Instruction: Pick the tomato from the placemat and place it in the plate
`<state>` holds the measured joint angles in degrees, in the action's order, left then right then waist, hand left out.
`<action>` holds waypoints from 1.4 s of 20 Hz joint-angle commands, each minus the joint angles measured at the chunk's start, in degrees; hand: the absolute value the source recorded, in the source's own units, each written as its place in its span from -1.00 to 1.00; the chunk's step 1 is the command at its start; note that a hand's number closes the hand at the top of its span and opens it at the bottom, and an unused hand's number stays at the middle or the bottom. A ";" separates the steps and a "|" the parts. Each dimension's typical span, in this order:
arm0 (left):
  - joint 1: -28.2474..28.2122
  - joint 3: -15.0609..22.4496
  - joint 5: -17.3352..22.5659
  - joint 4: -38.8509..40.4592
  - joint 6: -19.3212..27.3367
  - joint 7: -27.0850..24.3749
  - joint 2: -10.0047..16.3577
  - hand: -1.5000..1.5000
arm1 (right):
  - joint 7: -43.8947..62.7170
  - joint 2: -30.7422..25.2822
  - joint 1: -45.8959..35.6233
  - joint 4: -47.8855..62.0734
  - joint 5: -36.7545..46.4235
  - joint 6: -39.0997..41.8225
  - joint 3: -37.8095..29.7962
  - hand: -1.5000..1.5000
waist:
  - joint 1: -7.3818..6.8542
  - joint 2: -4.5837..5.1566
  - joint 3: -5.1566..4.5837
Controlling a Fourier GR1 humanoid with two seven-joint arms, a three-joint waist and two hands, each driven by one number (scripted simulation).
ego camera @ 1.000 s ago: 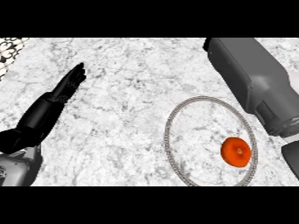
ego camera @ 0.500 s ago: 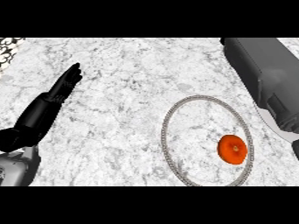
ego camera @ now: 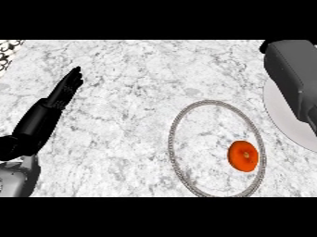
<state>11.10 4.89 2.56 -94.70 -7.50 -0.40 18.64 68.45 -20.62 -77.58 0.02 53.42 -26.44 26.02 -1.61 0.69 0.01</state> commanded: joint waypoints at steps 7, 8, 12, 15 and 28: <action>1.09 -1.13 -0.03 0.59 0.49 0.49 -0.56 0.00 | 11.73 -3.85 11.50 -0.02 -0.16 -12.73 -0.44 1.00 | 0.97 -0.18 0.04; -2.31 0.49 -1.67 1.17 0.17 -3.43 -1.11 0.00 | 10.13 -5.42 9.63 -0.02 -2.46 -10.52 -2.74 1.00 | 0.51 -0.14 0.01; 2.12 -2.19 0.82 1.30 -0.71 0.24 0.26 0.00 | 7.56 -7.03 14.97 -0.02 -8.88 -13.68 -9.13 1.00 | 1.80 -0.13 0.09; -2.08 0.70 -1.39 -1.03 -0.01 -0.78 -1.20 0.00 | 5.31 -6.05 18.28 -0.02 -11.64 -18.37 -11.89 -1.00 | 0.26 -0.07 0.11; -4.38 -2.06 0.64 -3.52 -2.91 -0.27 0.14 0.00 | -5.68 -7.11 24.27 -4.71 -9.19 -36.61 -10.28 -1.00 | 0.32 -0.60 0.03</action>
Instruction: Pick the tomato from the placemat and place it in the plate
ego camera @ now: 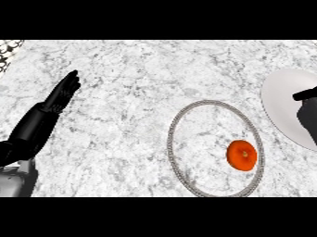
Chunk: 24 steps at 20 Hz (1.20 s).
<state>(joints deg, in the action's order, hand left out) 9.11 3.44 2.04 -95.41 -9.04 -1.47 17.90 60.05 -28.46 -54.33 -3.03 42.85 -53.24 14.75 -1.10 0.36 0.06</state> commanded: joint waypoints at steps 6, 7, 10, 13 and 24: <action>1.36 -0.89 0.02 0.30 -0.39 1.24 0.26 0.00 | -1.85 1.61 0.04 -11.22 -1.81 -20.00 -2.99 -1.00 | 1.12 -0.40 0.06; -0.83 -1.49 0.11 1.67 -0.40 -1.27 0.07 0.00 | -1.86 3.06 0.43 -13.18 -2.54 -22.42 -3.81 -1.00 | 1.54 -0.66 -0.02; 0.74 -1.34 -0.28 -0.61 0.27 2.41 0.40 0.00 | -3.89 2.13 0.43 -19.22 -4.21 -24.93 -5.85 -1.00 | 2.44 -1.18 0.00; -0.11 -3.31 1.27 0.64 -0.30 1.71 0.88 0.00 | -6.45 4.67 5.65 -26.70 -5.82 -29.99 -7.10 -1.00 | 3.42 -1.35 -0.04; -3.57 -4.07 0.56 -0.12 -0.21 0.72 0.77 0.00 | -8.02 6.90 27.87 -57.51 -1.83 -28.35 -5.35 -1.00 | 5.52 -1.95 -0.33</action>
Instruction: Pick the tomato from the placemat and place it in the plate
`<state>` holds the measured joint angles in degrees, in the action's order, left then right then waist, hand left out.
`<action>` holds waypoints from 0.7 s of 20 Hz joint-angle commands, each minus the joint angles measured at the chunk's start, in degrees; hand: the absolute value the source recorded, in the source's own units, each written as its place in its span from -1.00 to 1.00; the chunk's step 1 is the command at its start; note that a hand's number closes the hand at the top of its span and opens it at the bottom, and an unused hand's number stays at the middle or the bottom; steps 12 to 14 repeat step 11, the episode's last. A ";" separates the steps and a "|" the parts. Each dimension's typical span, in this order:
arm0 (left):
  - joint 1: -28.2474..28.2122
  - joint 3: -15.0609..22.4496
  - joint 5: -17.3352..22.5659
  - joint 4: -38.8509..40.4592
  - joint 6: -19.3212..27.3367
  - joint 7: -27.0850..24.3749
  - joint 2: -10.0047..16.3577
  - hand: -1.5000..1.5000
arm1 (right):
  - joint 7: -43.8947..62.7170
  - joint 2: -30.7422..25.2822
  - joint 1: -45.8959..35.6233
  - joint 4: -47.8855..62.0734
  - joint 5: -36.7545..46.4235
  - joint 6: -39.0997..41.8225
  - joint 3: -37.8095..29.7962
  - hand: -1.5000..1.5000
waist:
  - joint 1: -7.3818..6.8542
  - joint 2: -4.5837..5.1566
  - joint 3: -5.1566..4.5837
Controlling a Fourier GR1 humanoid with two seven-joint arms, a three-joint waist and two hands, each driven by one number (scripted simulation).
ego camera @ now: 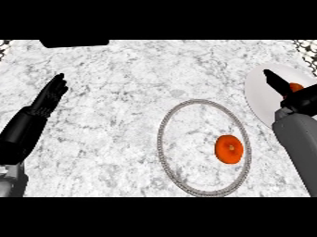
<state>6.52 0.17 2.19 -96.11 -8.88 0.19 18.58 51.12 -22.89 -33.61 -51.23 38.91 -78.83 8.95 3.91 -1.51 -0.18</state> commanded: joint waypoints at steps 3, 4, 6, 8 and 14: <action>-0.75 0.75 -1.73 1.04 0.71 -2.45 -1.46 0.00 | 1.52 -0.20 15.33 -18.86 4.64 -0.38 -1.62 -1.00 | -0.04 0.37 -0.06; -2.75 0.65 -1.55 -0.24 0.43 -1.72 -0.93 0.00 | 2.25 0.27 17.15 -21.61 5.15 1.58 -1.71 -1.00 | 0.46 0.01 -0.14; 1.48 0.80 -2.22 1.54 1.20 -0.70 -1.67 0.00 | 2.70 3.26 21.26 -25.78 9.98 2.15 -3.58 -1.00 | -0.26 0.59 -0.08; 1.27 -2.01 0.67 2.71 -1.63 -2.02 0.55 0.00 | 3.90 2.08 25.20 -34.26 11.14 7.19 -4.78 -1.00 | -0.35 0.60 -0.12; 0.24 0.30 -1.66 1.57 -0.42 -2.80 -1.37 0.00 | 4.87 10.41 30.49 -41.37 19.46 9.92 -5.67 -1.00 | -1.66 0.93 -0.06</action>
